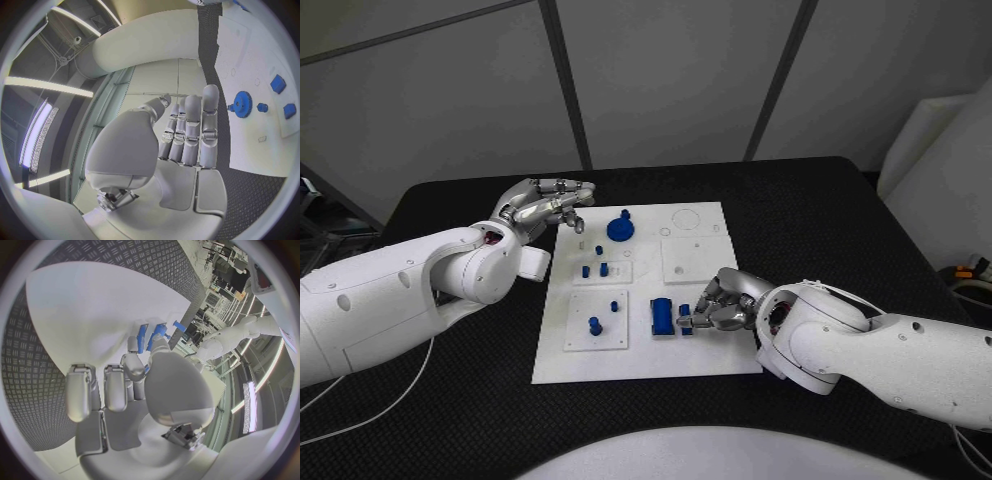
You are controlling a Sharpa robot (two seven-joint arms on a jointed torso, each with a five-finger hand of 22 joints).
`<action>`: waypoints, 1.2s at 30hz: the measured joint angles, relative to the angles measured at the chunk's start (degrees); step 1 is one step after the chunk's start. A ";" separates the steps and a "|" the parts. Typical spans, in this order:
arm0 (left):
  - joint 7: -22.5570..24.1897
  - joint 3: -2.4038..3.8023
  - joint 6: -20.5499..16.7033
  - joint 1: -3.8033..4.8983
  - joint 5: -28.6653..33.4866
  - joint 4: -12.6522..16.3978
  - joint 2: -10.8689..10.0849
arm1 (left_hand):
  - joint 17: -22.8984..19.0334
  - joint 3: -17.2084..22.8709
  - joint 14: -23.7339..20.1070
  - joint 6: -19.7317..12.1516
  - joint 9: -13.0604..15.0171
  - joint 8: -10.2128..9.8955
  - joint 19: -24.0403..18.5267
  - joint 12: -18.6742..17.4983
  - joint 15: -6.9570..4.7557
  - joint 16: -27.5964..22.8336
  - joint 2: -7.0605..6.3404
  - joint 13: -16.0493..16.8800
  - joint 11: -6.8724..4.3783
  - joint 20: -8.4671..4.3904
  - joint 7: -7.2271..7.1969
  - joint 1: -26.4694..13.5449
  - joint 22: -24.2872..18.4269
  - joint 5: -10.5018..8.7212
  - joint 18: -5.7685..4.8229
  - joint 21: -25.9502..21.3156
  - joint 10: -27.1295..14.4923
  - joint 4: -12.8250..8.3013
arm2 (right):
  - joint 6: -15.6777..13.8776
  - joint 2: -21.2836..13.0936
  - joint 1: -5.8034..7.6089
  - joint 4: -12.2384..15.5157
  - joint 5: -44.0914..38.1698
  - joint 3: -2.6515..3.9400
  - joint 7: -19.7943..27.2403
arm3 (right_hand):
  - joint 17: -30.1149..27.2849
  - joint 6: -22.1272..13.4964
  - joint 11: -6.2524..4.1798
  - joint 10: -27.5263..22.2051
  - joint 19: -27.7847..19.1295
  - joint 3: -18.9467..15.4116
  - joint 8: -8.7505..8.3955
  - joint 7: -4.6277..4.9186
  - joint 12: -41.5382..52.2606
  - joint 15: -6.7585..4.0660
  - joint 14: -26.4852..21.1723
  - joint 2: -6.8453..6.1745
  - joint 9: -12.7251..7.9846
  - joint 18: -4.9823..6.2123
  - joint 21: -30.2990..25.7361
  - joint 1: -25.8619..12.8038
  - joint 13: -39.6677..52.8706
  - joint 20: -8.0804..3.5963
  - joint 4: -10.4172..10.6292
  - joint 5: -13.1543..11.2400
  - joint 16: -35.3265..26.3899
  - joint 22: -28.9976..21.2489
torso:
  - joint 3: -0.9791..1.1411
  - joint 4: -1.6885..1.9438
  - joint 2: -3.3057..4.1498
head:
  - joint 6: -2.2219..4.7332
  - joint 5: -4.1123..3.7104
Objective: Assemble the parts on the task board
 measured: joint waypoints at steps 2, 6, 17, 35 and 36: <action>0.00 0.00 0.00 0.00 0.00 -0.01 0.02 | 0.00 0.00 0.00 0.00 0.00 0.00 0.00 0.00 0.00 0.00 0.00 0.00 0.00 0.00 0.00 0.00 0.00 0.00 0.00 0.00 0.00 0.00 | -0.83 -0.51 0.00 0.12 -0.77 0.00 0.91 | 0.00 -0.98 0.31 -0.31 0.00 -0.21 -0.66 0.19 -0.59 0.00 0.00 -0.10 -0.13 0.00 -0.35 -0.10 -0.29 0.00 -0.06 -0.40 -0.17 0.00 | 0.00 0.00 0.00 | 0.07 -0.05; -0.01 0.00 0.00 0.00 0.00 -0.05 0.01 | -0.04 0.00 0.00 0.00 0.00 0.22 0.00 0.00 0.00 0.00 0.00 0.00 0.00 0.00 0.00 0.00 -0.04 0.00 0.01 0.00 0.00 0.00 | -2.57 -1.33 0.00 0.26 -2.11 0.00 3.12 | 0.00 -2.40 0.81 -0.81 0.00 -0.21 -1.50 0.95 -1.82 0.44 0.00 -0.58 -0.59 0.00 -0.83 0.78 -1.05 0.00 -0.05 -0.41 -0.66 0.00 | -0.01 0.00 0.00 | 0.19 -0.09; -0.03 0.00 0.00 0.00 0.00 -0.13 0.15 | -0.05 0.00 0.00 0.00 0.00 0.22 0.00 0.00 0.00 0.00 0.00 0.00 0.00 0.00 0.00 0.00 -0.06 0.00 0.01 0.00 0.00 0.00 | -5.91 -2.31 0.00 -0.09 -4.92 0.00 10.50 | -0.01 -6.28 2.20 -1.77 0.02 2.91 -4.97 2.78 -2.14 1.51 -0.03 2.78 -3.19 0.00 -1.12 13.02 -1.09 1.08 -4.44 2.93 -0.89 0.00 | -0.02 0.03 0.00 | 0.47 -0.08; -0.08 0.00 0.00 -0.01 0.00 -0.26 0.22 | -0.10 0.00 0.00 0.00 0.00 0.22 0.00 0.22 0.00 0.00 0.33 -0.05 0.00 0.00 0.00 0.34 -0.10 0.00 0.00 0.00 0.01 0.00 | -2.07 -0.90 -0.04 -2.46 -7.46 -0.27 16.07 | -0.01 -6.27 2.98 -2.52 -0.19 11.88 -7.69 3.72 -2.79 2.60 -0.32 3.36 -9.27 0.00 -1.12 20.02 -1.86 1.87 -6.23 5.73 -0.89 0.00 | 0.01 0.06 0.08 | 0.27 0.00; -0.08 0.00 0.00 -0.01 0.00 -0.26 0.22 | -0.10 0.00 0.00 0.00 0.00 0.22 0.00 0.22 0.00 0.00 0.39 -0.05 0.00 0.00 0.00 0.39 -0.10 0.00 0.00 0.00 0.01 0.00 | -1.71 -0.84 -0.04 -2.52 -7.50 -0.29 16.10 | -0.02 -6.27 2.98 -2.52 -0.19 11.96 -7.69 3.72 -2.79 2.60 -0.31 3.31 -9.40 0.00 -1.12 20.07 -1.88 1.87 -6.28 5.73 -0.89 0.00 | 0.01 0.06 0.08 | 0.25 0.02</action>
